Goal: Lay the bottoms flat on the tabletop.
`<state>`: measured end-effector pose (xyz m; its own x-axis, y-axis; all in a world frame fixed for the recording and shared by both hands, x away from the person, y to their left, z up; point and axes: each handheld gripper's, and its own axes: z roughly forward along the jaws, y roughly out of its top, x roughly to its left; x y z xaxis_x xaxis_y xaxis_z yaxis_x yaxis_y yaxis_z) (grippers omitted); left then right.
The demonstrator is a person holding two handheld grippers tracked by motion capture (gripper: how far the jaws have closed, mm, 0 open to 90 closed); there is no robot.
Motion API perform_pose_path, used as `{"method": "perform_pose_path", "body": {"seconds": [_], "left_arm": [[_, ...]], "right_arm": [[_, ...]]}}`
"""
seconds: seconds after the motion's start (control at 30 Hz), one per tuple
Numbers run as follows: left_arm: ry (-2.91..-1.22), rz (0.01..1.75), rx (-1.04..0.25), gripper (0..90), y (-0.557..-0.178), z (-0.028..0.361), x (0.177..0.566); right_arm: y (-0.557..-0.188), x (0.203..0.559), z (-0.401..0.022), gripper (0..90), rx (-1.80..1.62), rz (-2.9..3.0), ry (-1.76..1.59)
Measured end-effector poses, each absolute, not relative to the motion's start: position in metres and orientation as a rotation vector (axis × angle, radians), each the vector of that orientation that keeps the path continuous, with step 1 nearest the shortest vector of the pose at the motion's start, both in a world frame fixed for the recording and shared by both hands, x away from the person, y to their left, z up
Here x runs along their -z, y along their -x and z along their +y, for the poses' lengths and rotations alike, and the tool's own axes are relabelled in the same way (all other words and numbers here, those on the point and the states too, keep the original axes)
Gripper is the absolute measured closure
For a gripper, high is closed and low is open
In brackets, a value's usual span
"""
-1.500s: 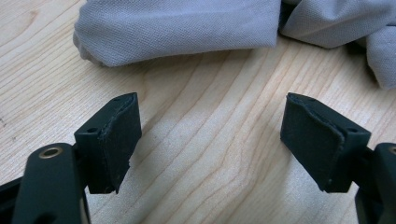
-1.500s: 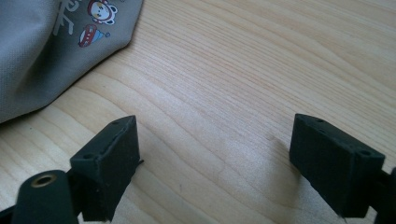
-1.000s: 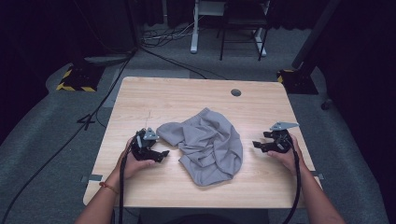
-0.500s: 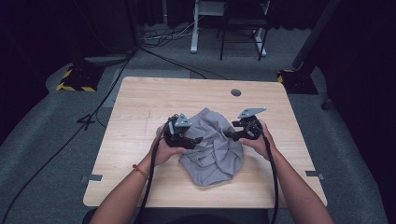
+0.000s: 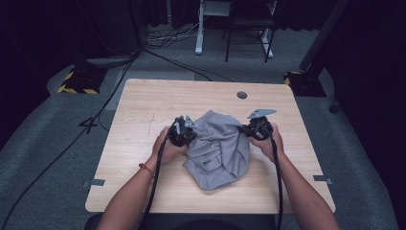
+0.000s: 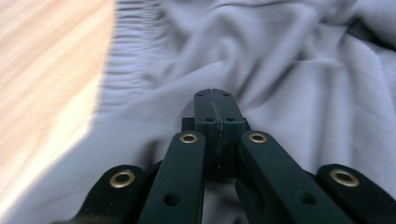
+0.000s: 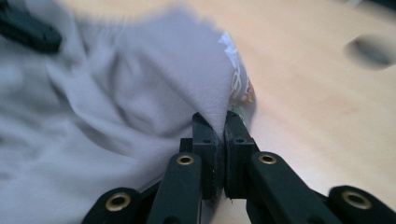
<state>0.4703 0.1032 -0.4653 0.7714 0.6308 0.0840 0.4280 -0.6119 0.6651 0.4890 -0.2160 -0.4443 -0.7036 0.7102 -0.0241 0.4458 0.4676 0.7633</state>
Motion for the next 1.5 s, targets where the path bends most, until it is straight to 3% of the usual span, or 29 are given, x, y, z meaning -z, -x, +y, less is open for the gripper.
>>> {"method": "perform_pose_path", "body": {"seconds": [0.23,0.37,0.67,0.8,1.0,1.13,1.23,1.3,1.37,1.5], "left_arm": [[-2.217,0.809,-0.473,90.0,-0.471,0.137,0.422],[-2.201,0.788,-0.420,89.6,-0.471,0.135,0.419],[-2.210,0.676,-0.298,55.6,-0.467,0.083,0.435],[-2.263,0.644,-0.241,51.1,-0.473,0.035,0.448],[-2.266,0.753,-0.204,41.5,-0.491,0.013,0.470],[-2.265,0.802,-0.192,42.9,-0.498,0.009,0.482],[-2.280,0.796,-0.219,56.2,-0.499,0.009,0.487],[-2.272,0.774,-0.228,72.0,-0.499,0.012,0.488],[-2.268,0.765,-0.221,82.1,-0.500,0.018,0.487],[-2.269,0.732,-0.254,85.3,-0.497,0.036,0.479]], "right_arm": [[-0.474,0.379,-0.252,86.0,-1.158,2.198,-0.978],[-0.469,0.363,-0.273,85.6,-1.126,2.152,-1.050],[-0.475,0.416,-0.294,85.2,-0.881,2.357,-1.205],[-0.475,0.441,-0.300,83.4,-0.852,2.373,-1.230],[-0.473,0.459,-0.303,80.7,-0.898,2.399,-1.212],[-0.470,0.460,-0.305,79.6,-0.943,2.402,-1.198],[-0.470,0.463,-0.305,79.1,-0.944,2.416,-1.184],[-0.470,0.466,-0.304,79.0,-0.954,2.429,-1.190],[-0.470,0.468,-0.304,79.4,-0.953,2.433,-1.187],[-0.466,0.463,-0.305,84.6,-0.952,2.426,-1.178]]}}
